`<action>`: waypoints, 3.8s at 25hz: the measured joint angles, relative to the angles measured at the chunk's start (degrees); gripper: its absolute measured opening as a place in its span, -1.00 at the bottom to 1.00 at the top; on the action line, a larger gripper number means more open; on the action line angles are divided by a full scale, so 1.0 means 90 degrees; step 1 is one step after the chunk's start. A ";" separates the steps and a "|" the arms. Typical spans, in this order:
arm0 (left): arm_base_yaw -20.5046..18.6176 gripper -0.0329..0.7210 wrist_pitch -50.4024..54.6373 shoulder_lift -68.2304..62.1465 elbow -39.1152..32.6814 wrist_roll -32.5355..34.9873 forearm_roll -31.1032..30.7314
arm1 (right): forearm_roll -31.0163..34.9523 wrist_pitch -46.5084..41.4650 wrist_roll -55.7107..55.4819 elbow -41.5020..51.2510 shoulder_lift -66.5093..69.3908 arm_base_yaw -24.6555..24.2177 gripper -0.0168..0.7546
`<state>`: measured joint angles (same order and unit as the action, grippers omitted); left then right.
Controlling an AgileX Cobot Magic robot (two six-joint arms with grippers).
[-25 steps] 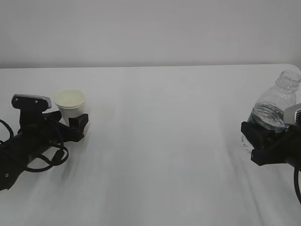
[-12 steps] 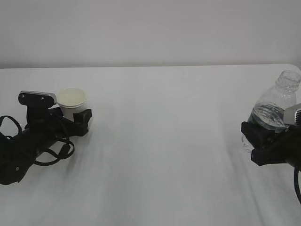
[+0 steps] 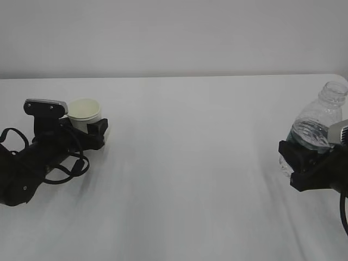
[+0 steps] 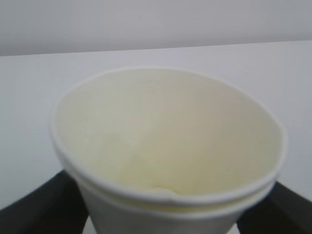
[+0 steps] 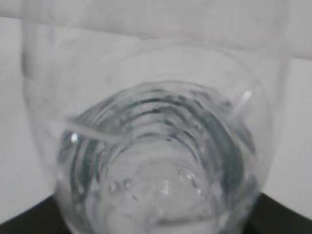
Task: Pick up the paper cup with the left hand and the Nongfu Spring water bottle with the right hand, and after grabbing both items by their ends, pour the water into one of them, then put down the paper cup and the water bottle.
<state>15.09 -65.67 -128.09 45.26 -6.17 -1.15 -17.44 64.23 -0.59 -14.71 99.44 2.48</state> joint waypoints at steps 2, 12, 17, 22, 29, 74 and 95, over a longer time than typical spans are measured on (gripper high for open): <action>0.0000 0.67 0.0000 0.0000 0.0000 0.0000 0.0000 | 0.0000 0.0000 0.0000 0.0000 0.0000 0.0000 0.13; 0.0000 0.50 0.0000 0.0000 0.0000 0.0000 0.0002 | 0.0000 0.0000 0.0019 0.0000 0.0000 0.0000 0.13; 0.0000 0.49 0.0022 0.0080 0.0000 0.0000 -0.0443 | 0.0000 0.0000 0.0065 0.0000 0.0000 0.0000 0.13; 0.0000 0.49 0.0022 0.0516 0.0000 0.0009 -0.1507 | 0.0000 0.0000 0.0065 0.0000 0.0000 0.0000 0.13; 0.0000 0.49 0.0010 0.0799 0.0000 -0.0433 -0.2775 | 0.0000 0.0000 0.0065 0.0000 0.0000 0.0000 0.13; 0.2056 0.44 0.0398 0.0799 0.0755 -0.2861 -0.5873 | 0.0124 -0.0376 0.0386 0.0734 -0.1138 0.0000 0.13; 0.2224 0.43 0.0754 0.0799 0.0755 -0.2876 -0.5966 | 0.0185 -0.1806 0.0182 0.0133 -0.1150 0.0000 0.14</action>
<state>35.11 -58.89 -120.89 52.05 -32.06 -54.84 -15.77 47.98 1.05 -13.51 89.09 2.48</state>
